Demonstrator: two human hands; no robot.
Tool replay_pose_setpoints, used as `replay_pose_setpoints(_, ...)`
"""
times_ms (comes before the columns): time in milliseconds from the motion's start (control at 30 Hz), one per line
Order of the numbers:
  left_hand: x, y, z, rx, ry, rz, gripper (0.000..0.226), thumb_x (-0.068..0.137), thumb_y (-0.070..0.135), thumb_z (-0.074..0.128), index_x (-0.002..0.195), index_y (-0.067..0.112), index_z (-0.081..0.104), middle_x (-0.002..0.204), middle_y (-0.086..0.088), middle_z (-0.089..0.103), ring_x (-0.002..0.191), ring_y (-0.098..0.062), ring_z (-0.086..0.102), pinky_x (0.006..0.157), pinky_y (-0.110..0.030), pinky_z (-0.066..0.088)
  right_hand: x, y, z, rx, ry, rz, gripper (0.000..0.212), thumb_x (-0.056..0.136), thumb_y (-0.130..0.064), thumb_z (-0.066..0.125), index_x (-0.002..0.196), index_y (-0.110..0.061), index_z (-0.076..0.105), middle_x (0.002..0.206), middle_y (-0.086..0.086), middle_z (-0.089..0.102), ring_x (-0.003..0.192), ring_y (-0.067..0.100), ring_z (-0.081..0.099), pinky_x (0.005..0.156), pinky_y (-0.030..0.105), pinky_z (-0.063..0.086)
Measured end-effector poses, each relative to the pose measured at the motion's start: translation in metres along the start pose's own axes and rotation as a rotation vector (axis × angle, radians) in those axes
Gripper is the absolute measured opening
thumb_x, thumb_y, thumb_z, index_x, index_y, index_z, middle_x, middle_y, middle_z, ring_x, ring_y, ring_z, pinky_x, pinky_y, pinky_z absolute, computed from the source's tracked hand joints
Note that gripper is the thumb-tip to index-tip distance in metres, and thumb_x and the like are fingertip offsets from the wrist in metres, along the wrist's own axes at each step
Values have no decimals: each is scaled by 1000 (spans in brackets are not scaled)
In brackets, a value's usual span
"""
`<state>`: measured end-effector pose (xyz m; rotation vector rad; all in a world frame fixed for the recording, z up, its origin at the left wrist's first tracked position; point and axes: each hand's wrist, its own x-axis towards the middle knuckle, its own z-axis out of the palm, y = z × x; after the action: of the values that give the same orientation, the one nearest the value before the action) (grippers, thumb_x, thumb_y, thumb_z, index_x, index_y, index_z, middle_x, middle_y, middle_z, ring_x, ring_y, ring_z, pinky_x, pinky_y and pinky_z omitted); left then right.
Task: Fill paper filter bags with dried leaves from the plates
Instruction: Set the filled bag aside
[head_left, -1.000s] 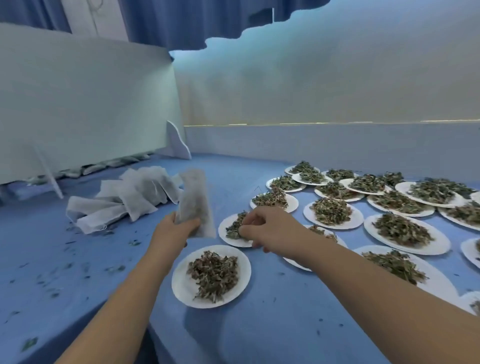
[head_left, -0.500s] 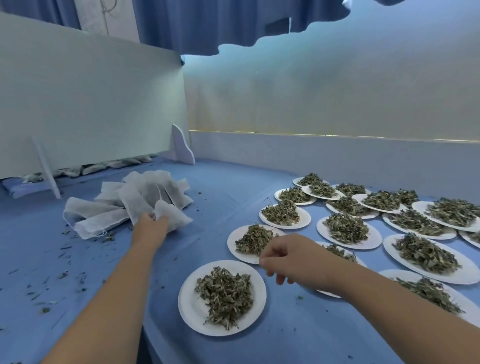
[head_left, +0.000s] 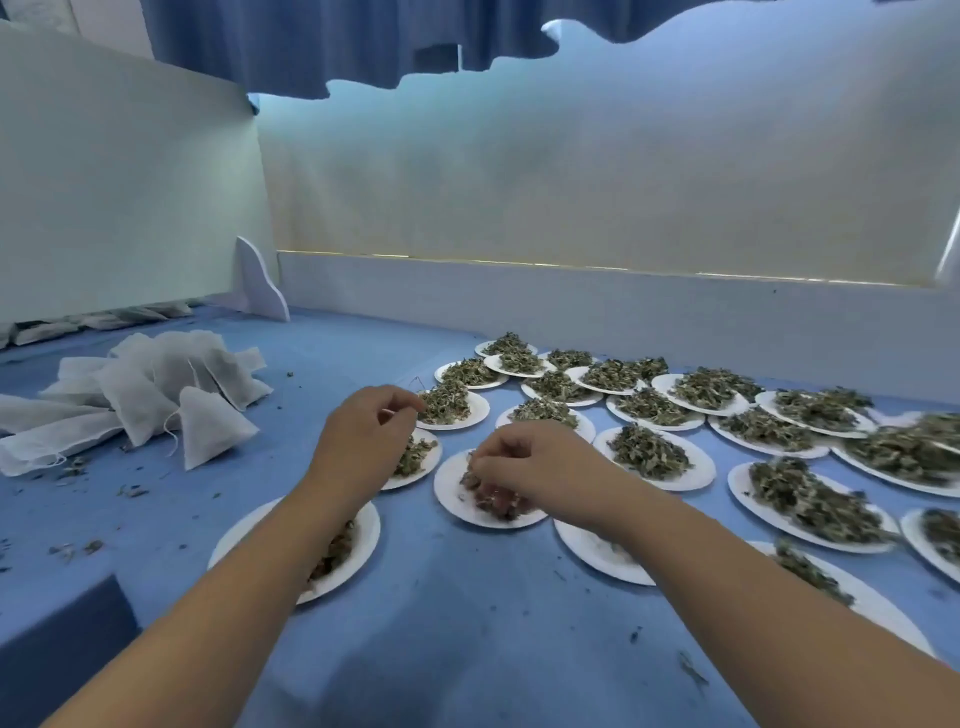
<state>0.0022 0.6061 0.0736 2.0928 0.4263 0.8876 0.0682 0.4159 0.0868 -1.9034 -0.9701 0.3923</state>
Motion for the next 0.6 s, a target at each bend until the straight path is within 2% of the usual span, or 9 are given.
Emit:
replay_pose_setpoints(67,-24,34,28,-57,-124,50,28,88,19,56,74,39,69,69,11,65,59,0,57,52,-14,38,-29,6,-24,10,45,-17,10,88,-26,63,84,-18,69,77,-2,72,63,6,65,55,16,47)
replay_pose_setpoints(167,-63,78,72,-48,-300,161,25,87,20,57,78,41,68,68,9,66,54,-7,57,47,-21,45,-77,20,-62,29,118,-11,11,89,-26,63,87,-17,70,77,-1,73,66,9,65,61,21,49)
replay_pose_setpoints(267,-100,113,117,-34,-430,239,25,89,21,56,77,41,67,69,9,66,56,-13,57,54,-32,48,-129,40,-101,9,187,3,13,90,-25,62,88,-16,71,79,0,71,67,8,65,62,21,50)
replay_pose_setpoints(433,-158,166,182,-88,-633,354,29,89,14,53,76,37,67,62,6,64,46,-8,48,45,-19,36,-223,70,-149,53,313,70,14,90,-23,62,85,-13,70,74,-2,70,65,11,63,64,28,50)
replay_pose_setpoints(600,-200,206,227,-63,-798,410,25,92,22,52,79,37,67,65,14,66,45,-1,52,40,-14,37,-299,91,-172,4,435,227,9,90,-22,62,86,-19,69,73,-2,71,64,10,65,59,21,49)
